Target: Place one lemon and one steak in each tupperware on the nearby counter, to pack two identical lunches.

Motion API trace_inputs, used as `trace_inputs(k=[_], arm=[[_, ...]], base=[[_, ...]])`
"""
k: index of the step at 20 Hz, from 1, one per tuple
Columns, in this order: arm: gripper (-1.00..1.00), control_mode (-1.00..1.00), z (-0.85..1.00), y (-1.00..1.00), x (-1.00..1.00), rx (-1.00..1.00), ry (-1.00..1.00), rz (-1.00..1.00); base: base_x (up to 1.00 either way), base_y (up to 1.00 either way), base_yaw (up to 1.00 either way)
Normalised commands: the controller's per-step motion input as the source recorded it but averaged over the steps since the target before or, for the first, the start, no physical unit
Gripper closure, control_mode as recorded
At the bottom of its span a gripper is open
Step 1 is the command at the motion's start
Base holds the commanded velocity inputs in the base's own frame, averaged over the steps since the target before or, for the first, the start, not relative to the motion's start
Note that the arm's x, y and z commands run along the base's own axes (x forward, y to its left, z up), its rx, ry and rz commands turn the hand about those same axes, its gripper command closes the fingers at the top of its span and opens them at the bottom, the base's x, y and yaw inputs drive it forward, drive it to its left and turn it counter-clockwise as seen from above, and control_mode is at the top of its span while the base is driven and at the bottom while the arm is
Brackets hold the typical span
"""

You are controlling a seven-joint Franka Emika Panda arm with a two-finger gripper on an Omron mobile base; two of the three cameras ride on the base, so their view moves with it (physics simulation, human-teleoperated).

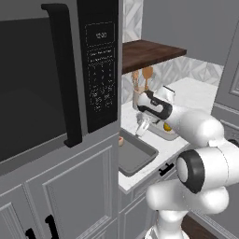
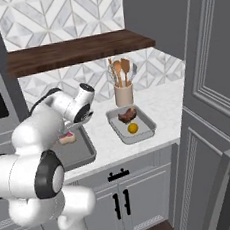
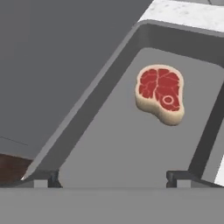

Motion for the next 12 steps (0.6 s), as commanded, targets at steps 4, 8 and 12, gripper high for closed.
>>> trace_inputs(k=[4, 8, 12], arm=[[-1.0, -1.0, 0.66, -0.45, -0.66, -0.01, 0.31, -0.3], [-1.0, -1.0, 0.63, -0.51, -0.65, 0.0, 0.23, -0.37], [-1.0, -1.0, 0.55, -0.5, -0.86, -0.01, 0.11, -0.4]], base=[[0.0, 0.0, 0.0], [0.0, 0.0, 0.0], [0.0, 0.0, 0.0]])
